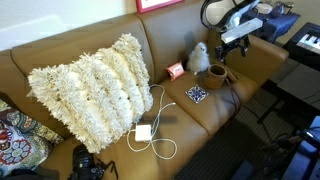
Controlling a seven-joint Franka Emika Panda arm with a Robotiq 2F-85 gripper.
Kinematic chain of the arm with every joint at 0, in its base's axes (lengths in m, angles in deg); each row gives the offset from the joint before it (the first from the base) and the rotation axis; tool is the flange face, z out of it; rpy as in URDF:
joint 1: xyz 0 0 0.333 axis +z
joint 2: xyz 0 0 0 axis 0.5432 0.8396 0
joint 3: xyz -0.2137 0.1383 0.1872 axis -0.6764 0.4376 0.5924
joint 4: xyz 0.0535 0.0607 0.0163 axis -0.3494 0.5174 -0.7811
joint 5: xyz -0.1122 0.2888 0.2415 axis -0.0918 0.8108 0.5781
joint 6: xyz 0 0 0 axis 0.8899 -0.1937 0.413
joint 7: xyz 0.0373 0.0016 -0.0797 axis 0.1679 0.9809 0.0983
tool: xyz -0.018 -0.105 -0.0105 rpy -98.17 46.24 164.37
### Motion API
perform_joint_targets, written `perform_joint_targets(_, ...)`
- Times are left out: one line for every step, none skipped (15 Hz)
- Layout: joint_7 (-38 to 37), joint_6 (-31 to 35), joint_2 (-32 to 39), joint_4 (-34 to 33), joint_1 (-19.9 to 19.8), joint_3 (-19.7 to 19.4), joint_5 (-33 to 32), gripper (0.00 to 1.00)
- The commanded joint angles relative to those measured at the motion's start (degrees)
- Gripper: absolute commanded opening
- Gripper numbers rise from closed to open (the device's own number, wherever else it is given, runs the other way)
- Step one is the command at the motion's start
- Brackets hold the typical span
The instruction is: Move the brown bag to the left
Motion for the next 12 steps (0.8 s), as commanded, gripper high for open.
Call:
perform_joint_targets(-0.08, -0.89, 2.55, -2.63, 1.09, 0.42, -0.56, 1.0)
perform_joint_targets(0.5, -2.41, 6.06, -5.49, 1.32, 1.0, -0.6, 1.0)
perform_joint_targets(0.54, -4.82, 10.2, -8.53, 1.52, 1.49, -0.42, 1.0)
perform_joint_targets(1.5, -7.25, 12.45, -10.43, 1.47, 1.92, -0.36, 1.0)
perform_joint_targets(1.78, -10.43, 15.61, -13.06, 1.48, 2.19, -0.17, 1.0)
perform_joint_targets(1.94, -13.07, 19.2, -15.93, 1.62, 2.32, -0.21, 1.0)
perform_joint_targets(2.26, -15.5, 22.52, -18.22, 1.77, 2.34, -0.36, 1.0)
perform_joint_targets(2.54, -17.58, 26.15, -21.19, 1.59, 2.51, -0.6, 1.0)
perform_joint_targets(2.69, -19.2, 29.38, -23.7, 1.58, 2.38, -0.68, 1.0)
perform_joint_targets(2.82, -20.92, 32.35, -26.28, 1.51, 2.19, -0.7, 1.0)
perform_joint_targets(3.2, -22.12, 35.18, -28.84, 1.35, 2.0, -0.82, 1.0)
perform_joint_targets(2.67, -18.98, 28.84, -18.21, 2.21, 2.33, -2.15, 1.0)
